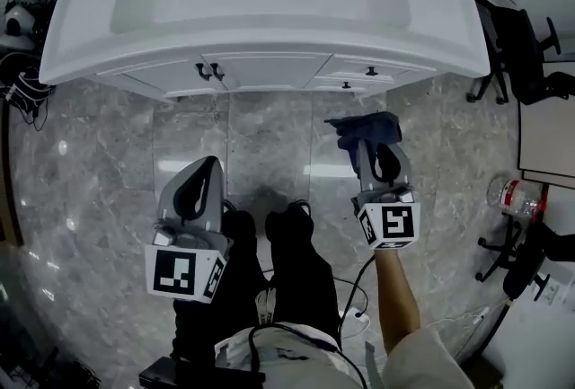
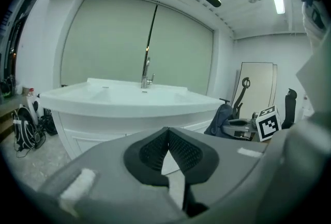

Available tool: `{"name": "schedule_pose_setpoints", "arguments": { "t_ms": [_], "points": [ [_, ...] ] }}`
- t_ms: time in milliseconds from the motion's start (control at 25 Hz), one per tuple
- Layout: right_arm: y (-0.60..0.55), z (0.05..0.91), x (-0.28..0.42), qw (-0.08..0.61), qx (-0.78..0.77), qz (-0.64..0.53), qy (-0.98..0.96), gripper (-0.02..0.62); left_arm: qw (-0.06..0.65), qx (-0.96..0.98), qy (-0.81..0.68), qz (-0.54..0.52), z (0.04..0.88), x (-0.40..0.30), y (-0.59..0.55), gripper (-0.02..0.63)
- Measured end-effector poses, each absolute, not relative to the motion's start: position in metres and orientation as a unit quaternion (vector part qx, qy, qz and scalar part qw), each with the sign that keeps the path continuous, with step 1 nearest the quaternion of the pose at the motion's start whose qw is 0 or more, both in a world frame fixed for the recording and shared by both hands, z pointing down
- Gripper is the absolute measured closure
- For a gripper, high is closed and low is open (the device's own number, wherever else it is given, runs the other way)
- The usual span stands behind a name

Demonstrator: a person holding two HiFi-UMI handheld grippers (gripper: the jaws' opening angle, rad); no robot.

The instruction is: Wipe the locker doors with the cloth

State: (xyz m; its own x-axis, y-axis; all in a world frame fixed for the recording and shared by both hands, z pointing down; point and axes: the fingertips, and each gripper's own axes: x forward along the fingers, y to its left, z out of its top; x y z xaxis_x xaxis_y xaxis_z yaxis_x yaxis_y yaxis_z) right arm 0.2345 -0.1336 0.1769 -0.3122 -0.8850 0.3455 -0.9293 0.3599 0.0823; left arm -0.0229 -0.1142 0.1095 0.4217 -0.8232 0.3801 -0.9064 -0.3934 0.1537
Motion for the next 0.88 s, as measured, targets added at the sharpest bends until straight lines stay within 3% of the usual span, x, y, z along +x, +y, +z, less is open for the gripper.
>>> {"name": "schedule_pose_setpoints", "arguments": {
  "t_ms": [440,880],
  "points": [
    [-0.080,-0.032,0.251,0.137,0.560,0.074,-0.813,0.514,0.155,0.825,-0.533,0.107,-0.095,0.017,-0.080,0.604],
    [0.008,-0.162,0.237,0.103,0.584,0.041,-0.804,0.514,0.128,0.863,-0.480,0.091,-0.174,0.045,0.005,0.604]
  ]
}}
